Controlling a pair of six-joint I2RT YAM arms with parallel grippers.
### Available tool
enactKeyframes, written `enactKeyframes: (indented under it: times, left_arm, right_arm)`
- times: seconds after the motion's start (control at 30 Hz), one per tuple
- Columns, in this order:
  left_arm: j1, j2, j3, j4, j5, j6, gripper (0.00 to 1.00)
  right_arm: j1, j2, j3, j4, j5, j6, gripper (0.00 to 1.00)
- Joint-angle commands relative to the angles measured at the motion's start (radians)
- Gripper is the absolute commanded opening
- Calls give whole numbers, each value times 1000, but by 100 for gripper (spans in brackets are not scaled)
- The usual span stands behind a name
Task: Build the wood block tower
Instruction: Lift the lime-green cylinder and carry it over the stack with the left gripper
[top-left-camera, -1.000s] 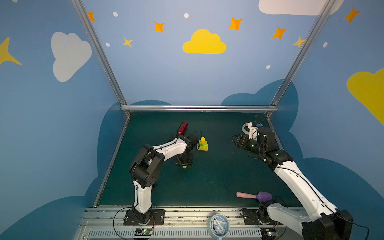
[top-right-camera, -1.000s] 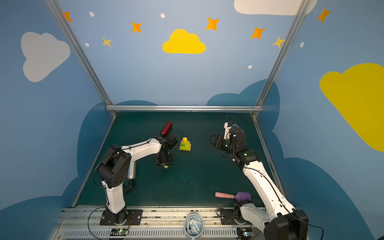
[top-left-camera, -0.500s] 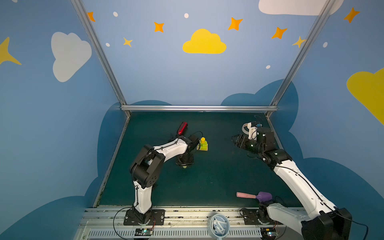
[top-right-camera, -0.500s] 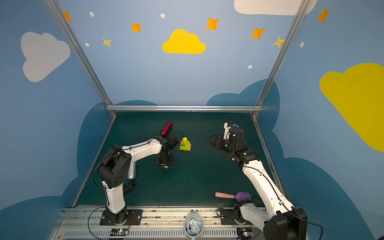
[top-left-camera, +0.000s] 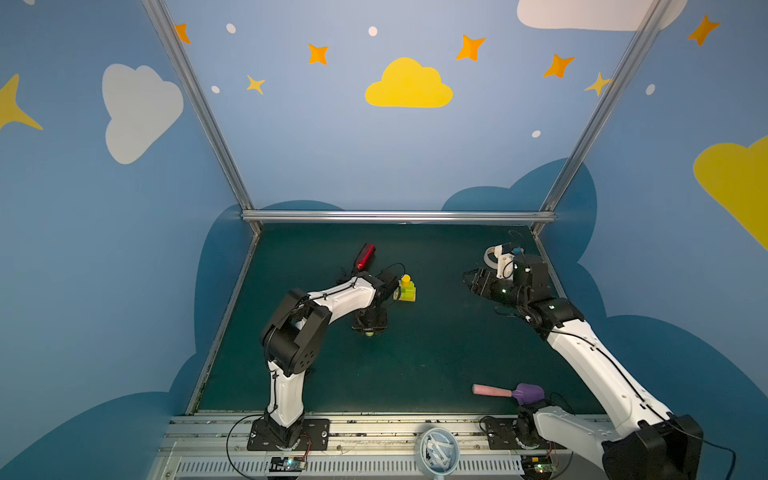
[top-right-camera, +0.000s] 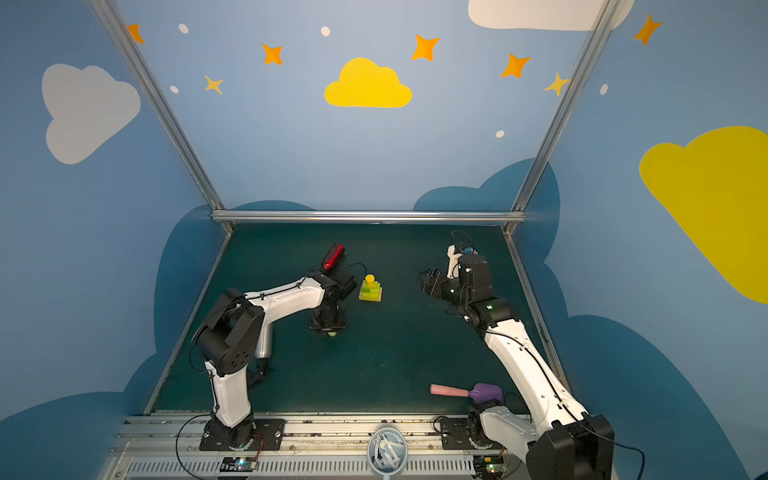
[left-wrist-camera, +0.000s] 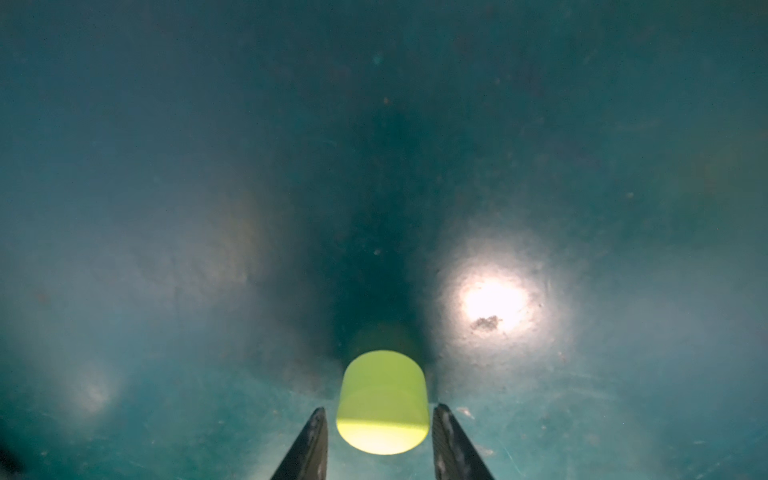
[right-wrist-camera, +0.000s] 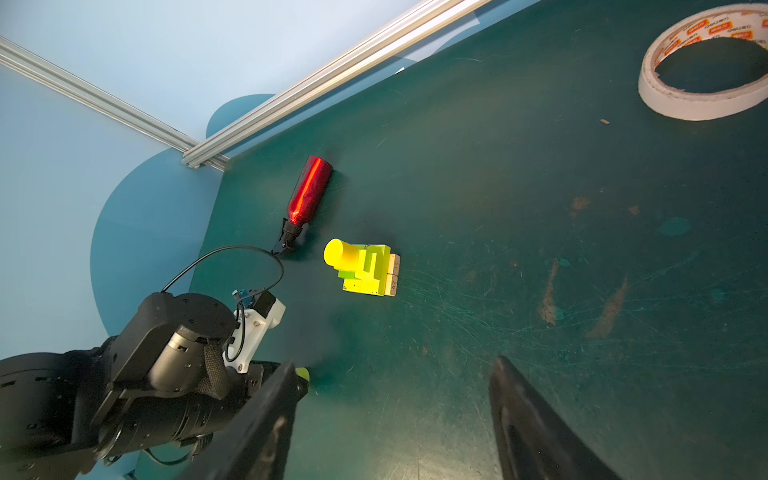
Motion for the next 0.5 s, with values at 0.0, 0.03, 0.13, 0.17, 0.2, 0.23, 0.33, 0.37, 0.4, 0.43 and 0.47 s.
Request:
enactKeyframes:
  times: [0.0,0.03,0.13,0.17,0.2,0.23,0.33,0.37,0.4,0.43,0.47]
  left_arm:
    - [-1,13,20,-24,-26,-15,41]
    - [-2,13,20,-22,-26,-16,41]
    - [-3,8,19,-22,-30,-17,42]
    - [-3,8,20,-22,-33,-19,42]
    - [-3,7,20,-22,-36,-20,43]
    - [-3,5,20,-22,-38,-20,43]
    - [-3,3,17,-19,-40,-22,43]
    - [-2,3,17,-18,-38,-23,42]
    - [-3,5,17,-16,-37,-22,42]
    - [-3,7,17,-15,-35,-24,42]
    - [-2,7,15,-12,-32,-24,41]
  right_arm:
    - [-4,3,-3,11,-9,3,71]
    - [-4,5,-3,11,-10,2,71]
    - [-5,8,-1,13,-14,1,71]
    - [-5,8,-1,13,-14,1,71]
    - [-5,8,-1,12,-15,2,71]
    - [-5,9,-1,12,-15,2,71]
    - [-5,9,-1,12,-15,3,71]
    - [-5,9,-1,12,-18,2,71]
    - [-5,9,-1,11,-16,2,71]
    - [-5,9,-1,11,-17,2,71]
    - [-5,9,-1,11,-17,2,71]
